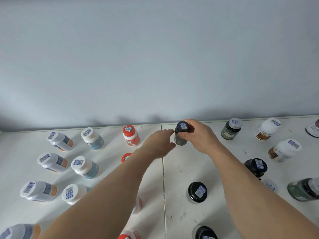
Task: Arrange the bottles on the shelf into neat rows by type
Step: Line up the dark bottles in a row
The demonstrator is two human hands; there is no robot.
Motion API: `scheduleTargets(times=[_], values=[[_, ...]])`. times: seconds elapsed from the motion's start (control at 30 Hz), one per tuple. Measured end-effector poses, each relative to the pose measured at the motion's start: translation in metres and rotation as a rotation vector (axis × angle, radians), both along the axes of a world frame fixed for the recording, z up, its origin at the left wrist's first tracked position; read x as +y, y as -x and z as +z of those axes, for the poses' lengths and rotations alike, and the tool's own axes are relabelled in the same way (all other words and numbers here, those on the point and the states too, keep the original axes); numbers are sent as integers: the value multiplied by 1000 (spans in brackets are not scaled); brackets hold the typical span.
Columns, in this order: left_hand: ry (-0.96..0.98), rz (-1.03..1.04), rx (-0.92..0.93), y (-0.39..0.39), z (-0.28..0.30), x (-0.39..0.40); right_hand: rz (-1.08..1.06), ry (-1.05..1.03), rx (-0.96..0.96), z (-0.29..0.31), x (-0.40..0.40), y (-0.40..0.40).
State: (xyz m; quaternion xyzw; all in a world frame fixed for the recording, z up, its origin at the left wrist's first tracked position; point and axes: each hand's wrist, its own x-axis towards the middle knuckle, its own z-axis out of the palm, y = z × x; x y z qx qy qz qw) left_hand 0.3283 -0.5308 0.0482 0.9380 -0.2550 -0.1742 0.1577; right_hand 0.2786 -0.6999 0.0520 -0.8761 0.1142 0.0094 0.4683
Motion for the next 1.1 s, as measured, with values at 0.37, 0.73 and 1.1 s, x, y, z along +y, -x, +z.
scheduleTargets(times=[0.37, 0.73, 1.1], values=[[-94, -3, -130, 16, 10, 3, 33, -49, 40, -16, 3, 5], [-157, -40, -397, 58, 41, 13, 121, 459, 26, 21, 4, 48], [-107, -231, -637, 152, 69, 10, 188, 812, -84, 52, 19, 154]])
